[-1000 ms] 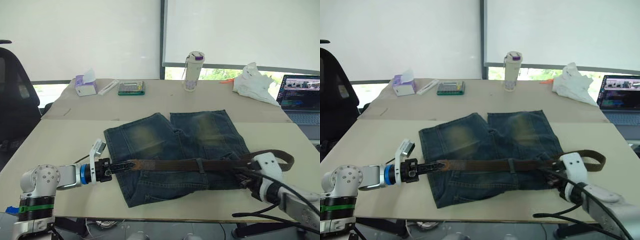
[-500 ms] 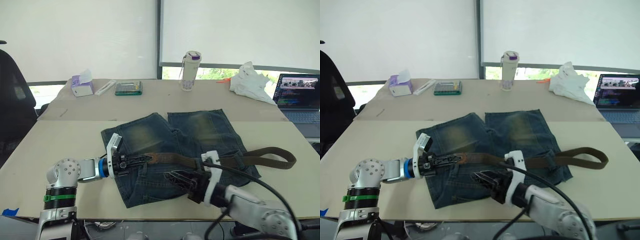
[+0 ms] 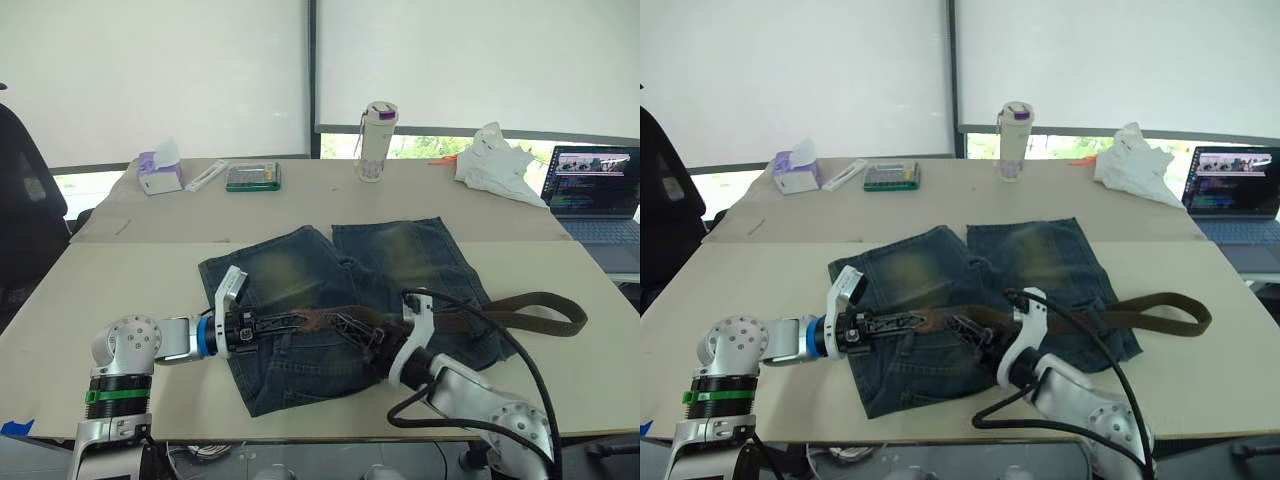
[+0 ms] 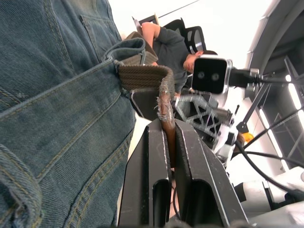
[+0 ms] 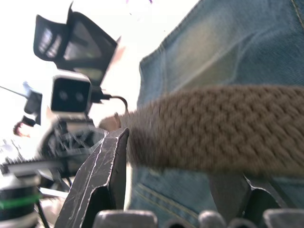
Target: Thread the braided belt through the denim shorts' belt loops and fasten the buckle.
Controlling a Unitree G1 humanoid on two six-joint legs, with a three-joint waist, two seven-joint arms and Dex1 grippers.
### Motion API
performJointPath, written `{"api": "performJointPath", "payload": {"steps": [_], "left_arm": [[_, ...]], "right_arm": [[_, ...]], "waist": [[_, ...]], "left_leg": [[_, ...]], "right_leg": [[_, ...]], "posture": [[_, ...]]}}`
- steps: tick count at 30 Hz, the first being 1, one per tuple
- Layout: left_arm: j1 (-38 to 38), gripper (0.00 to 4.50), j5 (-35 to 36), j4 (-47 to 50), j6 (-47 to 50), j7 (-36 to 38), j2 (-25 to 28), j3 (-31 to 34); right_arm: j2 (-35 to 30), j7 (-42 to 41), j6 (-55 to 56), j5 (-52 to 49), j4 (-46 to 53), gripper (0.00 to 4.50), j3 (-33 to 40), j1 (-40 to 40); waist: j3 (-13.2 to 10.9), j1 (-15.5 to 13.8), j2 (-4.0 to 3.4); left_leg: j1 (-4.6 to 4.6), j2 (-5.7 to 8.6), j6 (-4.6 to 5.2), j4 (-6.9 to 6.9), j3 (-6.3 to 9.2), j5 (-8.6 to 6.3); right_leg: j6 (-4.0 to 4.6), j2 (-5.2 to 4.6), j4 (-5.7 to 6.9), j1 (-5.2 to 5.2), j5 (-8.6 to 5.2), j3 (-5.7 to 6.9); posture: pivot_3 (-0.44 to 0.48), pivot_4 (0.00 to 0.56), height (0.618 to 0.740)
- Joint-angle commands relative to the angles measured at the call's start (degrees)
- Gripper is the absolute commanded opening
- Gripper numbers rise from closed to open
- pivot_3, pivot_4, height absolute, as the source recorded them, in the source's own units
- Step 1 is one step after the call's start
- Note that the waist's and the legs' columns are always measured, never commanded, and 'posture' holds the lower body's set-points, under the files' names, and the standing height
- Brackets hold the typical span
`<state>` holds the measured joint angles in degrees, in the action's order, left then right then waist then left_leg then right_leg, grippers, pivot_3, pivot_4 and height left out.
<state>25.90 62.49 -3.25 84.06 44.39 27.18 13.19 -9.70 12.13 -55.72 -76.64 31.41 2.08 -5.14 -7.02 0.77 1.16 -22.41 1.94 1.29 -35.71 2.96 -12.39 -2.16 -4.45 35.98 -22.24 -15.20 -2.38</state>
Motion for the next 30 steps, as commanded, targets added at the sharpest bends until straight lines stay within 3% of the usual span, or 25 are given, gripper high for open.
{"api": "performJointPath", "payload": {"steps": [1, 6, 8, 9, 12, 14, 17, 23, 30], "left_arm": [[-0.07, 0.00, 0.98, 2.72, 0.02, -0.73, -0.12, 0.20], [-0.03, 0.00, -1.34, 3.87, -4.97, -2.28, -1.05, -0.04], [-0.32, 0.00, -4.09, 5.17, -9.61, -1.43, -0.70, -1.10], [-0.53, 0.83, -5.16, 6.02, -11.79, -0.64, -0.32, -1.59], [-1.67, 1.77, -8.48, 9.04, -18.69, 2.96, 2.12, -2.81], [-4.92, 2.46, -13.14, 12.79, -27.52, 9.91, 5.95, -5.09], [-8.46, 3.38, -21.11, 10.69, -41.12, 18.93, 12.24, -6.92], [-11.83, 3.38, -28.39, 3.96, -55.53, 29.19, 17.85, -7.98], [-13.50, 3.38, -30.68, 3.47, -59.56, 30.51, 17.13, -9.18]], "right_arm": [[0.30, -0.13, 1.50, -0.19, 0.62, 1.84, -1.49, -1.06], [-0.79, -0.82, 1.52, 0.53, 0.28, 0.05, -2.70, -1.93], [-1.23, -1.07, 1.39, 1.15, 0.17, 0.05, -3.08, -2.65], [-1.48, -1.19, 1.29, 1.58, 0.10, 0.00, -3.28, -3.09], [-2.56, -1.12, 0.73, 3.85, -0.44, 0.00, -4.34, -5.29], [-3.87, -1.35, -0.24, 6.44, -1.01, 0.00, -5.78, -7.11], [-4.96, -1.51, -1.49, 10.87, -3.68, 0.00, -8.18, -9.96], [-4.50, -3.02, -2.50, 17.93, -9.85, 0.00, -10.69, -13.05], [-3.63, -4.95, -6.56, 19.63, -9.05, 0.00, -11.03, -11.79]], "waist": [[0.00, 0.00, 0.00], [0.00, -0.07, 0.00], [0.00, -0.06, 0.00], [0.00, -0.06, -0.01], [-0.02, 0.12, -0.03], [-0.02, 0.39, -0.07], [-0.04, 0.44, -0.11], [-0.10, -0.24, -0.21], [-0.08, 0.00, -0.16]], "left_leg": [[0.00, 0.00, 0.00, 0.00, 0.00, 0.00], [0.00, 0.02, 0.00, 0.00, 0.00, 0.00], [0.00, 0.02, 0.00, 0.00, 0.00, 0.00], [0.00, 0.01, 0.00, 0.00, 0.00, 0.00], [-0.01, -0.06, -0.01, 0.03, -0.01, 0.00], [0.00, -0.09, -0.01, 0.09, -0.04, 0.00], [0.17, -0.14, -0.09, 0.46, -0.19, 0.05], [0.09, -0.37, -0.12, 0.53, -0.09, 0.07], [0.03, -0.37, -0.12, 0.52, -0.11, 0.07]], "right_leg": [[0.00, 0.00, 0.00, 0.00, 0.00, 0.00], [0.00, -0.01, -0.01, 0.00, 0.00, 0.00], [0.00, -0.02, -0.02, 0.00, 0.00, 0.00], [0.00, -0.02, -0.01, 0.00, 0.00, -0.01], [0.03, -0.09, -0.03, -0.02, 0.01, -0.04], [0.08, -0.10, -0.05, -0.04, 0.03, -0.09], [0.31, -0.16, -0.16, -0.07, 0.06, -0.19], [0.62, -0.18, -0.22, -0.13, -0.02, -0.16], [0.59, -0.38, -0.31, -0.09, 0.00, -0.08]], "posture": [[0.000, 0.150, 0.740], [0.000, 0.150, 0.740], [0.000, 0.150, 0.740], [0.000, 0.150, 0.740], [0.000, 0.150, 0.740], [0.000, 0.150, 0.740], [0.000, 0.150, 0.740], [0.000, 0.150, 0.740], [0.000, 0.150, 0.740]]}}
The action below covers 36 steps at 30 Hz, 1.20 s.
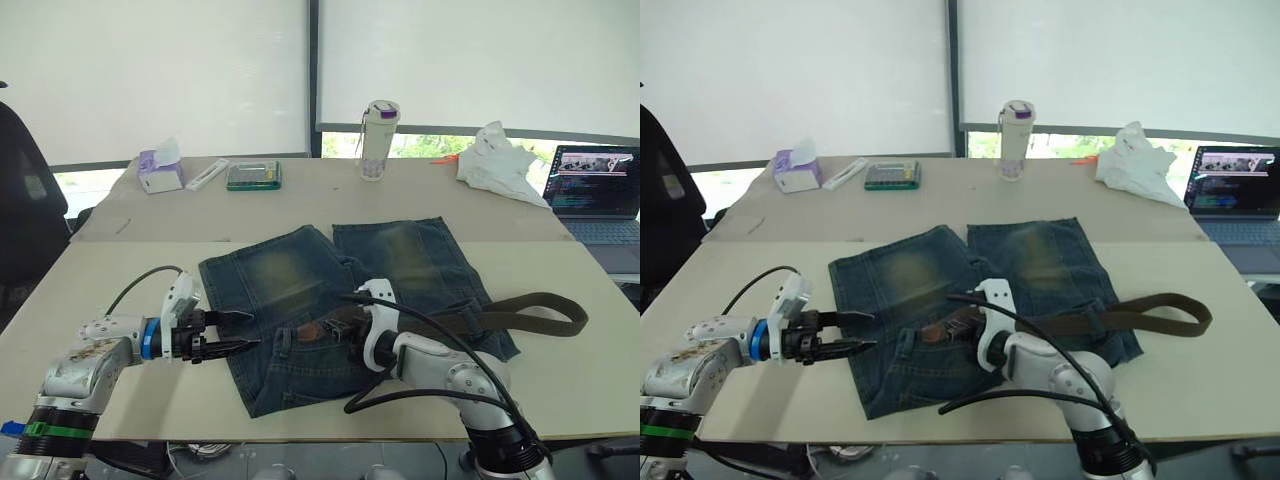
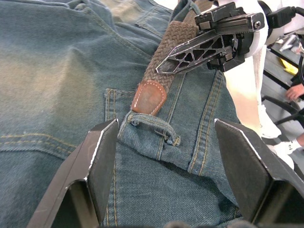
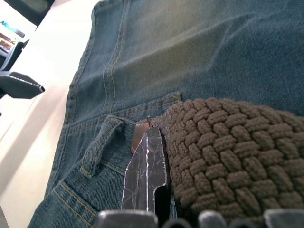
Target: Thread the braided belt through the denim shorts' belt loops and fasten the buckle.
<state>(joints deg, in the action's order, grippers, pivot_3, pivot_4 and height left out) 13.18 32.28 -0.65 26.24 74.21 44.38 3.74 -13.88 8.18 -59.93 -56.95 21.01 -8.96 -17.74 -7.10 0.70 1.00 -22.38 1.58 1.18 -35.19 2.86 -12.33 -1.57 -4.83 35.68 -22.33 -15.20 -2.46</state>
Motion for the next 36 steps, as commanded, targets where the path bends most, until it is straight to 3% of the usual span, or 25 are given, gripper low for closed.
{"api": "performJointPath", "payload": {"steps": [1, 9, 14, 22, 29, 36], "left_arm": [[-1.20, 3.38, -0.86, 0.66, -2.13, 0.63, -0.11, 0.17], [-2.91, 3.38, -2.61, -0.99, -4.24, 1.10, -0.09, -0.10], [-3.69, 3.38, -3.05, -1.67, -4.80, 1.18, 0.18, 0.27], [-6.03, 3.38, -3.51, -1.63, -5.52, 1.44, 1.23, 0.53], [-7.36, 3.38, -3.61, -2.48, -2.84, 0.05, 1.56, 0.10], [-6.95, 3.38, -1.63, -2.68, 1.82, -1.71, 0.64, 0.80]], "right_arm": [[0.93, -1.39, -2.86, -0.44, 1.28, 0.00, 0.15, 1.02], [4.39, -5.71, -5.91, -2.73, -1.98, 0.00, 3.38, 0.37], [4.02, -8.29, -7.52, 1.48, -4.65, 0.00, 0.15, -1.19], [9.68, -9.11, -7.02, 6.73, -10.23, 0.00, -1.80, -4.39], [13.66, -12.71, -7.14, 10.07, -14.25, 0.00, -1.38, -7.88], [14.17, -18.63, -7.22, 15.09, -19.77, 0.00, -6.58, -9.63]], "waist": [[0.00, 0.14, 0.00], [0.00, 0.38, 0.00], [0.00, 0.68, 0.01], [0.06, 2.08, 0.10], [0.10, 2.43, 0.16], [0.11, 3.17, 0.18]], "left_leg": [[0.01, 0.00, 0.00, 0.01, 0.00, 0.00], [0.12, -0.14, 0.00, 0.08, 0.01, 0.00], [0.16, -0.20, 0.00, 0.08, 0.00, 0.00], [0.35, -0.38, 0.00, 0.16, -0.01, 0.00], [0.52, -0.43, 0.00, 0.28, -0.04, 0.00], [0.54, -0.43, 0.00, 0.39, -0.04, -0.01]], "right_leg": [[0.00, 0.00, 0.01, -0.01, 0.00, 0.01], [-0.01, 0.17, 0.11, 0.00, 0.00, 0.08], [-0.01, 0.32, 0.15, 0.01, 0.00, 0.07], [0.00, 0.49, 0.28, 0.05, 0.00, 0.09], [0.00, 0.51, 0.35, 0.05, 0.00, 0.11], [0.01, 0.51, 0.41, -0.06, 0.01, 0.12]], "posture": [[0.000, 0.150, 0.740], [0.000, 0.150, 0.740], [0.000, 0.150, 0.740], [0.000, 0.150, 0.740], [0.000, 0.150, 0.740], [0.000, 0.150, 0.740]]}}
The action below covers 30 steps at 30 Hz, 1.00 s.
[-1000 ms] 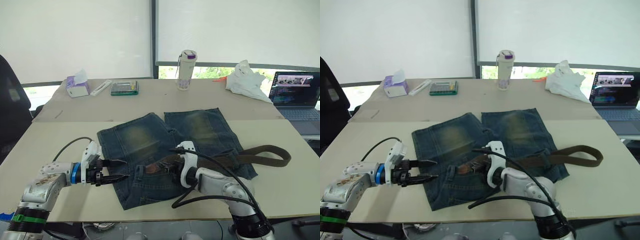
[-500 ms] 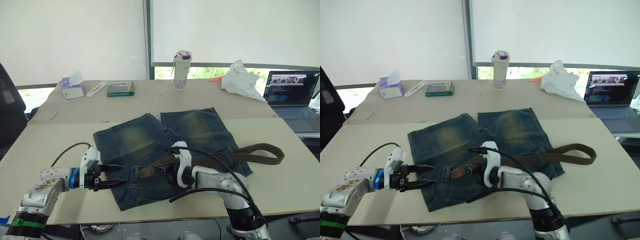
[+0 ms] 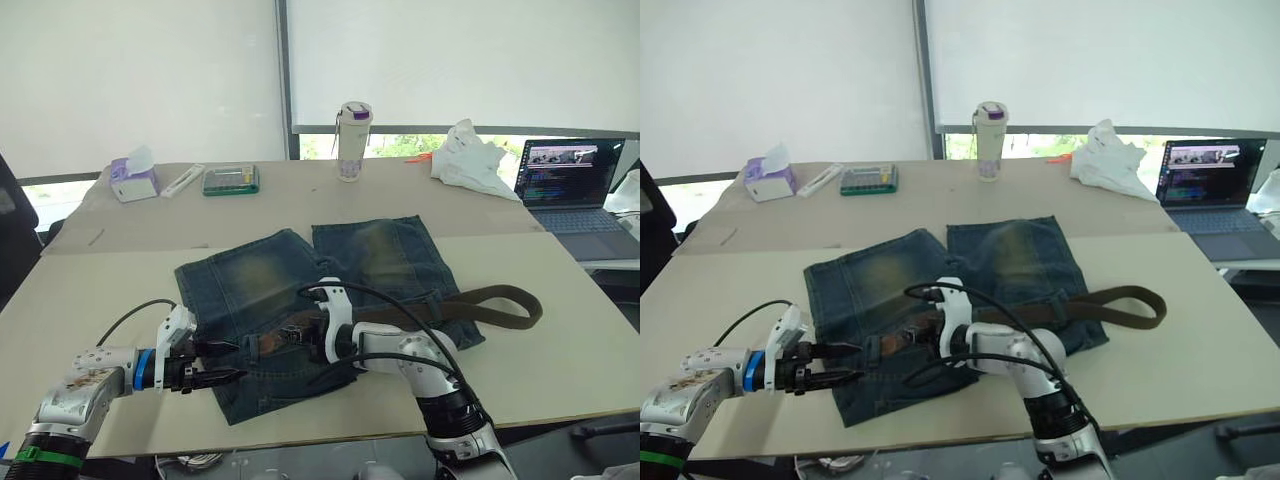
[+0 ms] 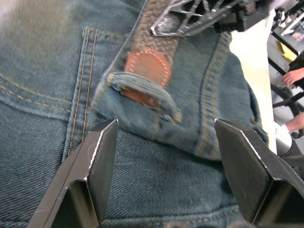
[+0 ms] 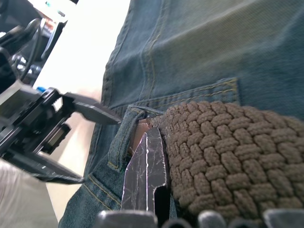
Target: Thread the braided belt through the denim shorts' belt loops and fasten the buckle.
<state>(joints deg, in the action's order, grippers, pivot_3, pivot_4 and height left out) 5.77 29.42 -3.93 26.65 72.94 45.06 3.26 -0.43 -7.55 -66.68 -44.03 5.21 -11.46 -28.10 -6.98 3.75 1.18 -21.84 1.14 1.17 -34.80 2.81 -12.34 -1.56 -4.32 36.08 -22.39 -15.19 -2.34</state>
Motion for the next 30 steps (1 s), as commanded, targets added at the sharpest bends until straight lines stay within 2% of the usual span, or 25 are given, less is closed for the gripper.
{"api": "performJointPath", "payload": {"steps": [1, 6, 8, 10, 11, 14, 17, 20, 23, 27, 30], "left_arm": [[0.41, 3.38, 1.10, 0.66, 1.43, -0.46, -0.02, 1.24], [-0.16, 3.38, -0.21, 1.19, 0.51, -1.15, -0.69, 0.30], [-0.06, 3.38, -0.33, 1.70, 0.62, -1.94, -1.50, -0.02], [0.14, 3.40, -0.06, 2.40, 1.03, -2.74, -2.45, -0.12], [0.15, 3.40, 0.08, 2.70, 1.20, -3.00, -2.74, -0.11], [0.95, 3.40, 0.26, 3.51, 1.15, -3.70, -4.08, -0.72], [1.81, 3.40, 0.07, 3.68, 0.92, -3.79, -5.04, -1.45], [3.51, 3.40, -0.02, 3.53, 0.36, -3.47, -6.15, -2.51], [5.34, 3.40, 0.17, 3.32, 0.31, -3.19, -6.87, -2.82], [7.03, 3.40, 0.81, 4.00, -0.37, -1.81, -6.82, -2.62], [8.69, 3.40, 0.71, 4.38, -1.16, -0.57, -6.68, -2.80]], "right_arm": [[0.70, -3.55, -0.18, 2.66, -4.38, 0.00, -3.74, 0.35], [-2.33, -4.69, 5.44, 8.50, -1.76, 0.00, -2.90, 1.03], [-3.26, -6.48, 6.20, 7.44, 1.20, 0.00, -0.82, 2.71], [-5.49, -8.88, 4.93, 4.69, 7.93, 0.82, 0.96, 5.17], [-6.08, -9.31, 4.38, 3.90, 10.33, 1.08, 1.61, 6.00], [-13.06, -8.12, 0.17, 1.16, 25.17, 2.11, 6.72, 10.02], [-17.79, -6.44, -3.24, -1.34, 34.18, 3.16, 11.92, 13.56], [-21.02, -3.27, -6.80, -4.09, 42.06, 3.16, 20.81, 17.62], [-25.83, -0.13, -10.46, -2.39, 45.50, 3.16, 29.69, 21.33], [-34.56, -0.14, -13.06, 1.87, 43.16, 3.16, 37.50, 26.72], [-41.14, -1.68, -12.05, 5.79, 37.85, 3.16, 37.68, 29.62]], "waist": [[0.00, 0.24, 0.00], [-0.01, 0.06, -0.03], [0.00, -0.22, -0.02], [0.00, -0.81, 0.01], [0.00, -1.33, 0.00], [-0.07, -2.40, -0.12], [-0.05, -2.94, -0.10], [-0.06, -3.03, -0.11], [-0.07, -3.39, -0.13], [-0.09, -3.57, -0.15], [-0.11, -3.62, -0.14]], "left_leg": [[0.02, -0.01, 0.00, 0.01, 0.00, 0.00], [0.14, -0.05, -0.03, 0.06, 0.01, -0.02], [0.12, -0.02, -0.04, 0.05, 0.01, -0.03], [0.05, 0.02, -0.06, -0.01, 0.00, -0.04], [-0.04, 0.05, -0.06, -0.04, 0.00, -0.04], [-0.37, 0.17, -0.07, -0.12, 0.01, -0.04], [-0.56, 0.31, -0.06, -0.16, -0.06, -0.04], [-0.52, 0.28, -0.06, -0.13, -0.03, -0.04], [-0.56, 0.28, -0.05, -0.20, -0.02, -0.03], [-0.47, 0.33, -0.05, -0.29, -0.06, -0.03], [-0.45, 0.32, -0.04, -0.34, -0.10, -0.02]], "right_leg": [[0.00, 0.00, 0.01, 0.00, 0.00, 0.01], [0.02, 0.00, 0.01, 0.04, 0.01, 0.05], [0.02, -0.06, -0.01, 0.04, 0.01, 0.04], [0.03, -0.11, -0.03, 0.04, 0.01, 0.04], [0.03, -0.13, -0.07, 0.03, 0.02, 0.04], [0.04, -0.31, -0.17, -0.16, 0.02, 0.06], [0.02, -0.51, -0.19, -0.38, 0.03, 0.06], [0.02, -0.49, -0.20, -0.31, 0.03, 0.11], [0.01, -0.47, -0.21, -0.25, 0.03, 0.15], [-0.02, -0.41, -0.31, 0.01, 0.01, 0.23], [-0.06, -0.09, -0.32, 0.07, 0.01, 0.36]], "posture": [[0.000, 0.150, 0.740], [0.000, 0.150, 0.740], [0.000, 0.150, 0.740], [0.000, 0.150, 0.740], [0.000, 0.150, 0.740], [0.000, 0.150, 0.740], [0.000, 0.150, 0.740], [0.000, 0.150, 0.740], [0.000, 0.150, 0.740], [0.000, 0.150, 0.740], [0.000, 0.150, 0.740]]}}
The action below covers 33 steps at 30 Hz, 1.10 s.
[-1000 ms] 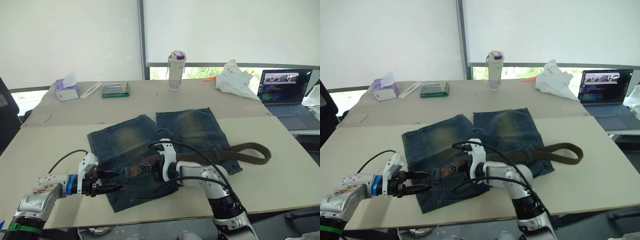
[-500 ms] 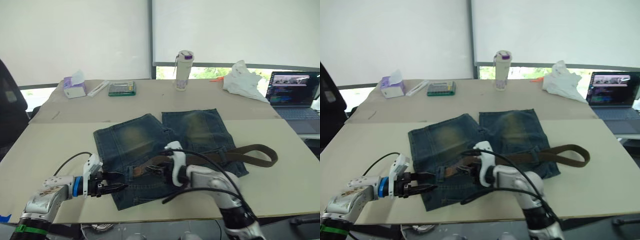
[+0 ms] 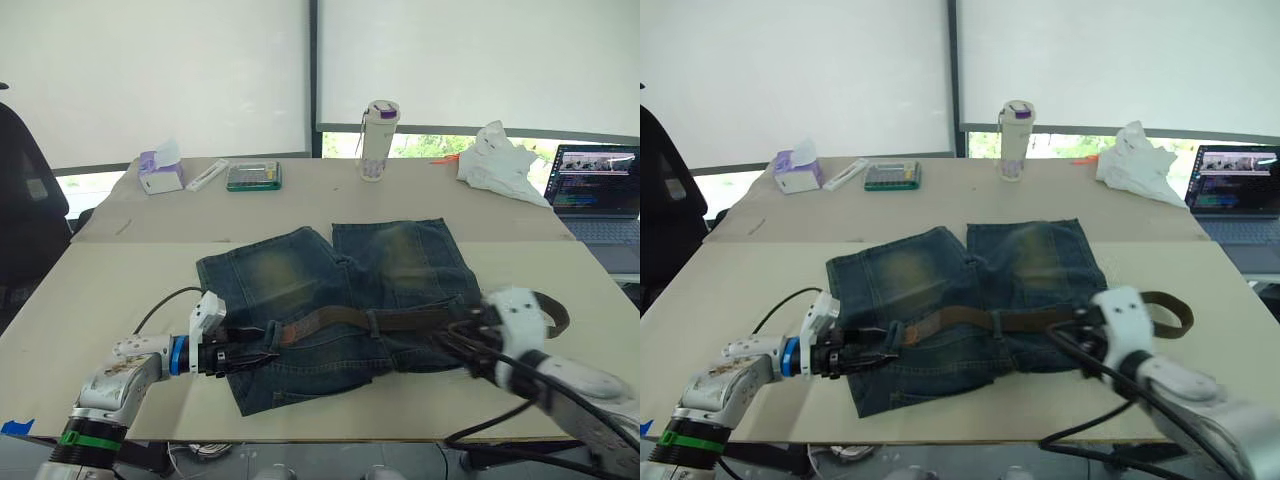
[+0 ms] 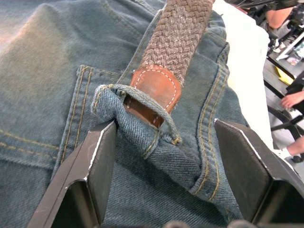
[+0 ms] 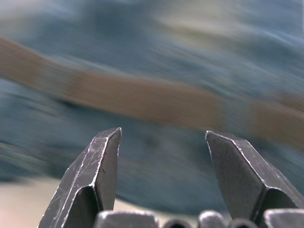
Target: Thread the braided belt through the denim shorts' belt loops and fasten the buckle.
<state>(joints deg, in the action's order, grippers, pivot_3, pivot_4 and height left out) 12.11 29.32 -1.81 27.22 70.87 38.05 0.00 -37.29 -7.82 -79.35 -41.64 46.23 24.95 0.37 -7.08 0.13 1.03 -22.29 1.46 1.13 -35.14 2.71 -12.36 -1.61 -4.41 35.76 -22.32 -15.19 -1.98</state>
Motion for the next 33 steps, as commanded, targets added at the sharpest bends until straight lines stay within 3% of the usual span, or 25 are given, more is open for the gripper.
{"api": "performJointPath", "payload": {"steps": [1, 4, 9, 17, 21, 26, 33], "left_arm": [[2.92, 3.40, 0.91, 2.21, -1.65, 1.55, 0.18, 0.47], [4.23, 3.40, 0.72, 2.40, -2.57, 2.52, 0.20, 0.21], [3.93, 3.40, 2.28, 5.35, -1.00, 3.57, 1.22, 1.13], [2.62, 3.40, 6.53, 11.89, 2.24, 2.71, 2.86, 3.28], [2.71, 3.40, 8.02, 15.34, 3.22, 1.78, 2.29, 2.52], [3.42, 3.40, 8.22, 18.78, 2.34, 1.29, 1.07, 0.73], [4.25, 3.40, 9.16, 21.97, 3.25, -1.35, -1.36, -0.56]], "right_arm": [[-5.80, -1.96, 1.14, 4.32, -4.74, 3.16, 0.66, 1.51], [-8.97, -4.51, 4.15, 7.07, -11.47, 3.16, -2.97, 0.46], [-6.25, -9.66, 5.05, 5.21, -22.62, 3.16, -3.94, -6.28], [-6.12, -15.35, 3.56, 1.46, -23.84, 3.16, -2.73, -11.09], [-7.44, -15.43, 4.93, 4.44, -24.45, 3.16, -9.24, -11.74], [-10.80, -13.08, 10.94, 14.99, -31.15, 3.16, -19.74, -11.22], [-13.14, -12.84, 14.47, 20.52, -30.14, 0.93, -21.89, -7.97]], "waist": [[-0.01, 0.00, 0.02], [-0.02, 0.23, 0.02], [-0.08, 0.81, -0.03], [-0.12, 0.49, -0.08], [-0.12, 0.34, -0.08], [-0.09, 0.53, -0.02], [0.03, -0.09, 0.24]], "left_leg": [[0.01, 0.00, 0.00, -0.01, -0.02, 0.00], [0.07, -0.02, 0.01, -0.06, -0.13, 0.00], [0.10, -0.04, 0.03, -0.07, -0.28, 0.00], [0.08, -0.08, 0.04, -0.12, -0.25, -0.01], [0.08, -0.06, 0.04, -0.15, -0.24, -0.01], [0.17, -0.06, 0.04, -0.16, -0.27, -0.01], [0.23, -0.03, 0.04, -0.25, -0.27, -0.01]], "right_leg": [[-0.01, 0.06, 0.01, 0.03, 0.00, 0.09], [-0.02, 0.17, 0.03, 0.08, -0.01, 0.15], [-0.03, 0.36, 0.08, 0.09, -0.01, 0.08], [-0.05, 0.44, 0.12, 0.11, 0.00, 0.07], [-0.07, 0.39, 0.11, 0.13, 0.00, 0.07], [-0.07, 0.41, 0.11, 0.22, 0.00, 0.06], [-0.10, 0.40, 0.08, 0.34, 0.01, 0.08]], "posture": [[0.000, 0.150, 0.740], [0.000, 0.150, 0.740], [0.000, 0.150, 0.740], [0.000, 0.150, 0.740], [0.000, 0.150, 0.740], [0.000, 0.150, 0.740], [0.000, 0.150, 0.740]]}}
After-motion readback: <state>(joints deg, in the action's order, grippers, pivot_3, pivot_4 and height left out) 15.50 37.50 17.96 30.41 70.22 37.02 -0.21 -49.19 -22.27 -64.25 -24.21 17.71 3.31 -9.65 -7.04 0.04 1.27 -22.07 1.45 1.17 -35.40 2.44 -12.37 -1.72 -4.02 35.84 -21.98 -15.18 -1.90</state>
